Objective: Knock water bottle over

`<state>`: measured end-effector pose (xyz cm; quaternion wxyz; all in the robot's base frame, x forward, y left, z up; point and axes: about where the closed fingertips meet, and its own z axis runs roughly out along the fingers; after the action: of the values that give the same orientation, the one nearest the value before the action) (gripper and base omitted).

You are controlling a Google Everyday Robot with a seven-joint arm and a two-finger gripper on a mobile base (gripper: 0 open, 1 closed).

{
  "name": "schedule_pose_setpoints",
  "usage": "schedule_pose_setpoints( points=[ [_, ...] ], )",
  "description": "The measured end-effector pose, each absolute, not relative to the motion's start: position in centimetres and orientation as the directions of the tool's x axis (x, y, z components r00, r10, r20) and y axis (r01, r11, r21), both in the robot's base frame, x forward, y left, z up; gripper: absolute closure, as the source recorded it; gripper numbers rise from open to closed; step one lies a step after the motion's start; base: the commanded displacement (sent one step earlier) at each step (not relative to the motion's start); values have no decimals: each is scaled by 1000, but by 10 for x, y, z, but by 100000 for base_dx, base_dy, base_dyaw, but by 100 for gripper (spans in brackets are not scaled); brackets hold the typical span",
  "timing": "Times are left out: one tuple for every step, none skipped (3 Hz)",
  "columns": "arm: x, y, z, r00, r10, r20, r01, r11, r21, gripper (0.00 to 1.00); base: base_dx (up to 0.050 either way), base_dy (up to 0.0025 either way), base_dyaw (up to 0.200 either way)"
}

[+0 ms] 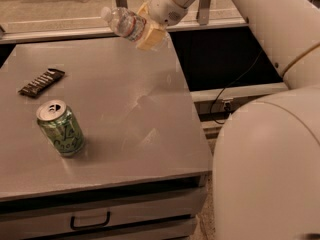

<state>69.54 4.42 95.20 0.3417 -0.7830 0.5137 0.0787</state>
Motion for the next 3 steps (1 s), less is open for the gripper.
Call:
schedule_pose_setpoints(
  points=[
    [691,34,952,504,-776,-379,-828,-308,-468,100,0,0,0],
    [679,31,950,573,-771,-276,-782,-415,-465,100,0,0,0],
    [663,33,945,642,-745,-182,-726,-513,-457,100,0,0,0]
  ],
)
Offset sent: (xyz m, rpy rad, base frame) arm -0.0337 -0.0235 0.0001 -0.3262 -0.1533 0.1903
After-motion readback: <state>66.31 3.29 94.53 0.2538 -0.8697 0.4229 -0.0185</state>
